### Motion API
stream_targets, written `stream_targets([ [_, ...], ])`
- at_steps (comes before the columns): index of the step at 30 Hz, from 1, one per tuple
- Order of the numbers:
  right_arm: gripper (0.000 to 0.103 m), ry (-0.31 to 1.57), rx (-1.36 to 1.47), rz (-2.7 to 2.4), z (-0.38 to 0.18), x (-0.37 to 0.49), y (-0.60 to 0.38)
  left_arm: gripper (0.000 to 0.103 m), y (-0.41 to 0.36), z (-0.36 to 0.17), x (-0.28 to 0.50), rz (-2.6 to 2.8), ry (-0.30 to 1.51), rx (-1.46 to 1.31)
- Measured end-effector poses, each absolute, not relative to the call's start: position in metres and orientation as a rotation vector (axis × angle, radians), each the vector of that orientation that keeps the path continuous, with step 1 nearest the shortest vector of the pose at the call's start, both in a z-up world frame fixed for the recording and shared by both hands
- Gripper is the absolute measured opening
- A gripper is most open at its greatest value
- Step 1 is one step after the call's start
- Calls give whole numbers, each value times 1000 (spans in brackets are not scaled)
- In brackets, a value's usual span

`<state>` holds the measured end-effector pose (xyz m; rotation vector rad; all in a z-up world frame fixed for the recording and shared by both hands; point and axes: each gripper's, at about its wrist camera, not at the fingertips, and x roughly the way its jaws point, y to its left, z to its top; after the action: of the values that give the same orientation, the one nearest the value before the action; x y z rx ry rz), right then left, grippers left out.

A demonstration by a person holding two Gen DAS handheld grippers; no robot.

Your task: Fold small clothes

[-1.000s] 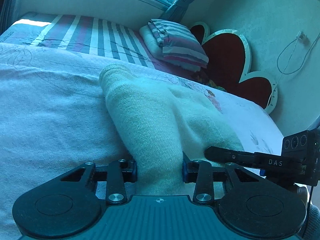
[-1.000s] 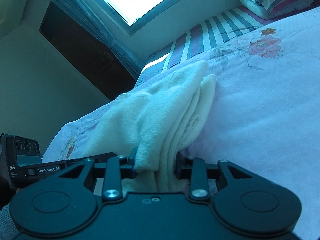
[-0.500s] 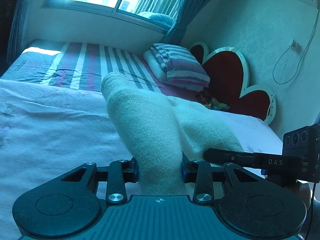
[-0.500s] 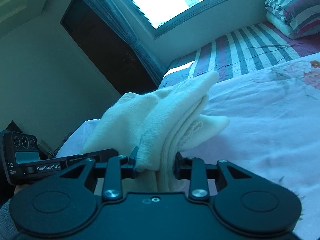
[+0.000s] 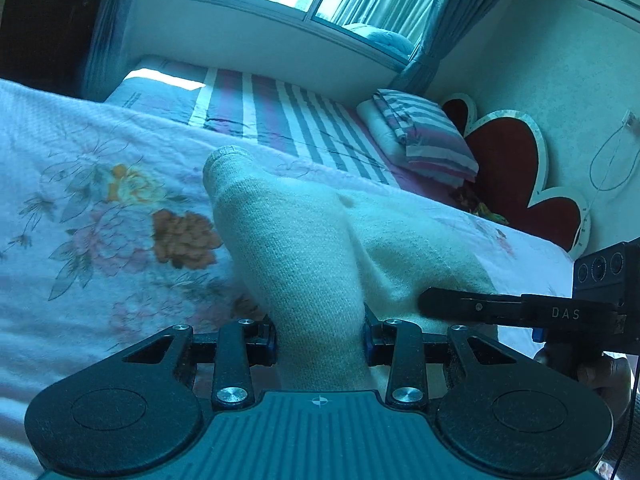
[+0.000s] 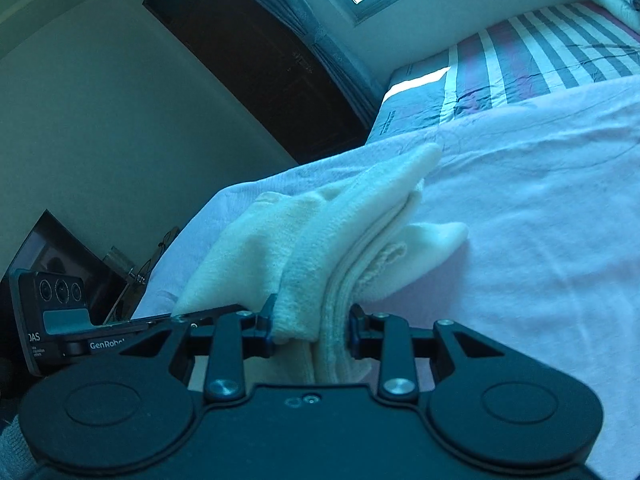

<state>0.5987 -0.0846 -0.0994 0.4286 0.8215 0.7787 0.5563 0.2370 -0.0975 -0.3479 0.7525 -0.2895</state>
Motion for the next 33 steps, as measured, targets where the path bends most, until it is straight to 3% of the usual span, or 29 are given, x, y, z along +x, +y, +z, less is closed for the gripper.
stream_targets([
  [5, 32, 911, 442, 716, -127, 597, -64, 40, 262, -142, 563, -310, 829, -416],
  [9, 40, 937, 509, 647, -142, 591, -73, 49, 274, -161, 561, -356, 842, -555],
  [14, 52, 1013, 594, 618, -138, 554, -103, 50, 277, -166, 526, -418, 886, -605],
  [16, 51, 1057, 680, 624, -147, 538, -109, 50, 279, -178, 509, -444, 897, -657],
  [18, 22, 1128, 781, 607, -158, 531, -114, 49, 279, -186, 497, -446, 883, -715],
  [20, 20, 1168, 900, 591, -168, 521, -119, 49, 280, -190, 489, -453, 887, -773],
  [22, 20, 1174, 848, 601, -163, 509, -118, 50, 280, -184, 481, -447, 898, -716],
  [25, 30, 1060, 594, 546, -131, 503, -120, 50, 291, -162, 475, -317, 839, -584],
  [26, 31, 992, 540, 526, -118, 507, -119, 55, 291, -154, 479, -251, 803, -518],
  [27, 29, 927, 492, 514, -107, 512, -116, 71, 288, -148, 486, -202, 775, -460],
  [28, 28, 869, 446, 504, -94, 522, -106, 76, 283, -142, 495, -157, 743, -410],
  [33, 27, 722, 207, 433, -80, 571, -54, 77, 241, -135, 560, -100, 708, -230],
])
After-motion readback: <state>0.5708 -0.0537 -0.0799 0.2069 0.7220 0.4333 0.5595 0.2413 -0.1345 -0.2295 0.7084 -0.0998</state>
